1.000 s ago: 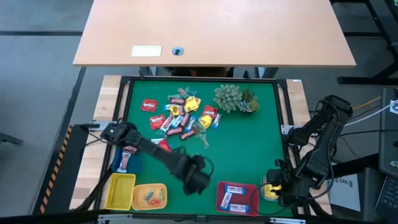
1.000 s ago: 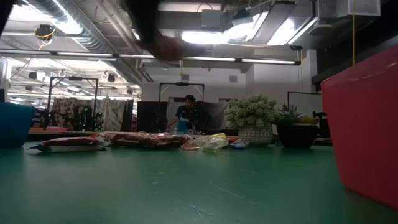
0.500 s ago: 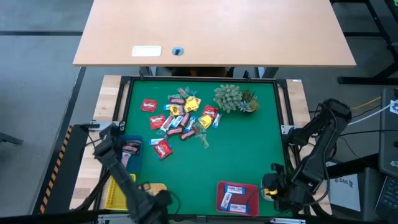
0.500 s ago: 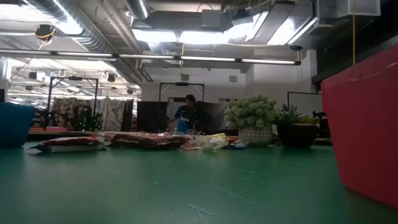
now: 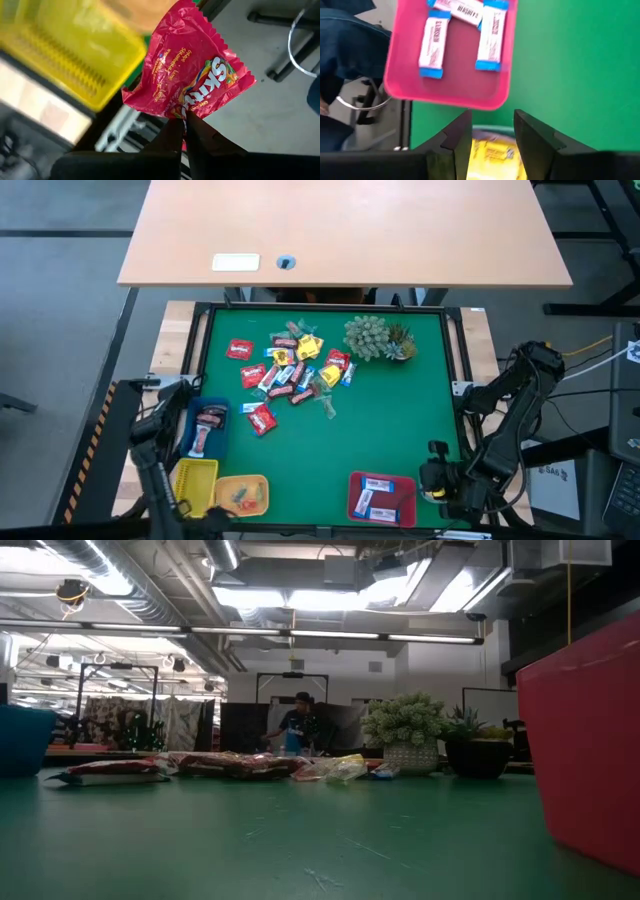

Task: Sort candy
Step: Put the red candy into the yellow bin, then put the transparent candy into the orange bin

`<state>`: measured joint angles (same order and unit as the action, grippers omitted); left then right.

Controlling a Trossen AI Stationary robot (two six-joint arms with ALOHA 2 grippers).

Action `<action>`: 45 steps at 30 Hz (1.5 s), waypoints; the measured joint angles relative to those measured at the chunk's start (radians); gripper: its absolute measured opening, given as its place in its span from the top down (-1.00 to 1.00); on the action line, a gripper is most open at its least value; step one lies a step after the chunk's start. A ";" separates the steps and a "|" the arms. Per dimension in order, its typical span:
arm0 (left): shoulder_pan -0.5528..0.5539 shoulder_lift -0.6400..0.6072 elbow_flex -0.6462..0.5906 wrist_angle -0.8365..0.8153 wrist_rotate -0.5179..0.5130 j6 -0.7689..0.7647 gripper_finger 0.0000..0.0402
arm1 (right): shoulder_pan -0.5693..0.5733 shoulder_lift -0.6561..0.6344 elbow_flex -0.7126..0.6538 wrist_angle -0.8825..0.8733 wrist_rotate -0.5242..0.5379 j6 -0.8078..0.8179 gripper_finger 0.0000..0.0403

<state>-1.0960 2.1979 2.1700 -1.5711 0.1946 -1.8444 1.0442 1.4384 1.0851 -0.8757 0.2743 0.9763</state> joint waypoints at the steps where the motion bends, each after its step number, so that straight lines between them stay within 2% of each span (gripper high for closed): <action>1: -0.016 0.000 0.000 0.000 0.002 -0.050 1.00 | -0.011 0.000 0.000 0.000 0.003 -0.024 0.29; 5: -0.076 -0.002 -0.024 0.000 -0.003 -0.277 1.00 | -0.082 0.000 0.000 -0.001 0.003 -0.144 0.29; 8: -0.107 -0.002 -0.086 0.003 -0.045 -0.428 1.00 | -0.147 0.000 0.000 -0.001 -0.003 -0.268 0.29; 14: -0.069 -0.002 -0.260 0.000 -0.025 -0.443 1.00 | -0.274 0.000 0.000 0.006 -0.072 -0.462 0.29; 18: -0.038 -0.002 -0.317 -0.002 0.061 -0.426 1.00 | -0.336 0.000 0.000 0.011 -0.119 -0.530 0.29; 28: -0.021 -0.002 -0.320 0.000 0.097 -0.441 0.97 | -0.412 0.000 0.000 0.013 -0.135 -0.646 0.29; 36: 0.012 -0.002 -0.320 0.000 0.114 -0.439 0.61 | -0.417 0.000 0.000 0.015 -0.127 -0.671 0.29; 39: 0.020 -0.002 -0.302 0.000 0.086 -0.448 0.53 | -0.417 0.000 0.000 0.016 -0.127 -0.671 0.29; 42: 0.020 -0.002 -0.263 0.001 0.013 -0.504 0.50 | -0.417 0.000 0.000 0.031 -0.127 -0.699 0.29; 45: 0.023 -0.002 -0.223 0.001 0.010 -0.508 0.50 | -0.417 0.000 0.000 0.084 -0.126 -0.763 0.29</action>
<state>-1.0727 2.1963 1.9470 -1.5697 0.2043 -2.3519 0.6273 1.4380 1.0851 -0.7917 0.1482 0.2138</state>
